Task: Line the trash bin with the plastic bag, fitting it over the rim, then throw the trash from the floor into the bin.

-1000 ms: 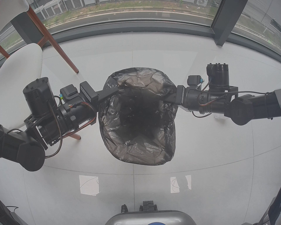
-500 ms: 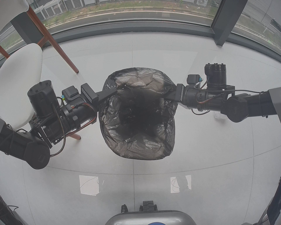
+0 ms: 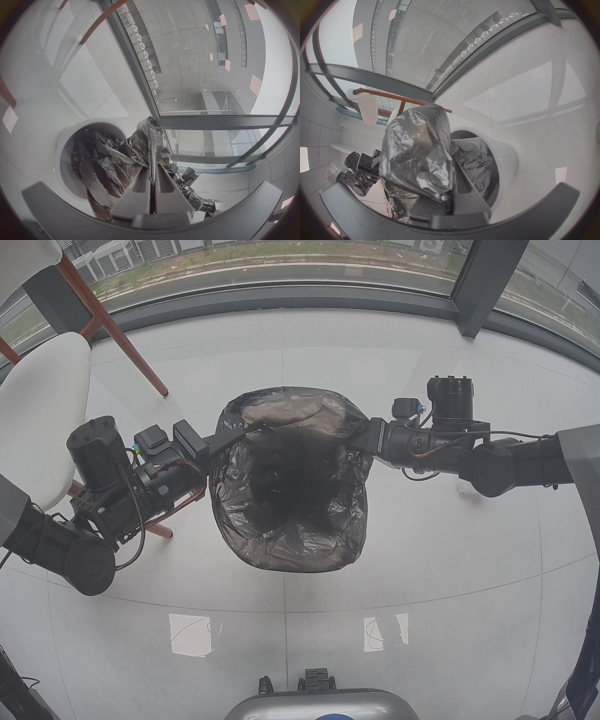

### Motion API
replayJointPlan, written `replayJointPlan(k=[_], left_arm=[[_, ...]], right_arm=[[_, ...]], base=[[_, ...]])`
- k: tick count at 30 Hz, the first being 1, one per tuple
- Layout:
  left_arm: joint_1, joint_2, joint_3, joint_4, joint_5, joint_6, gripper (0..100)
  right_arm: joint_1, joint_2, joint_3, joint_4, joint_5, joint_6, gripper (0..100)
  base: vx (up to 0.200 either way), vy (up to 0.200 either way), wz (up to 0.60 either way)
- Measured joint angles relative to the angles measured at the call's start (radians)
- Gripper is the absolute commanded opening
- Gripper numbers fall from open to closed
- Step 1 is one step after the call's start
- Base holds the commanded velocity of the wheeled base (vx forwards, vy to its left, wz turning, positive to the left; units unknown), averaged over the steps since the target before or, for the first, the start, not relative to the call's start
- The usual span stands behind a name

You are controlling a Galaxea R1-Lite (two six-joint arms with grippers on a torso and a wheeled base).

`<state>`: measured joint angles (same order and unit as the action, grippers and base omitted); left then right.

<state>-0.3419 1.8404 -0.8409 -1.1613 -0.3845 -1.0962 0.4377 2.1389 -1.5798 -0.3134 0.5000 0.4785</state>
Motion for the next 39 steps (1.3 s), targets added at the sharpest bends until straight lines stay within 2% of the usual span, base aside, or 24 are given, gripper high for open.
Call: replayJointPlan(k=[6,14,31,39], left_arm=[[0.003,0.016,-0.005,-0.007,0.001,0.001,0],[0.006,0.065,-0.006,-0.1,0.001,0.003,0],[0.053,0.122,-0.115,-0.068,-0.026,-0.001,0],[0.072,0.127,-0.151,-0.059,-0.049,-0.002,0]], right_arm=[[-0.008,0.027,-0.022,-0.004,0.0,-0.002,0],[-0.016,0.054,-0.033,-0.006,0.001,-0.042,0],[-0.036,0.134,-0.184,0.013,0.006,-0.037,0],[-0.05,0.14,-0.196,0.012,0.005,-0.035,0]], base=[[0.0,0.0,0.0],[0.0,0.0,0.0],[0.0,0.0,0.0],[0.0,0.0,0.0]])
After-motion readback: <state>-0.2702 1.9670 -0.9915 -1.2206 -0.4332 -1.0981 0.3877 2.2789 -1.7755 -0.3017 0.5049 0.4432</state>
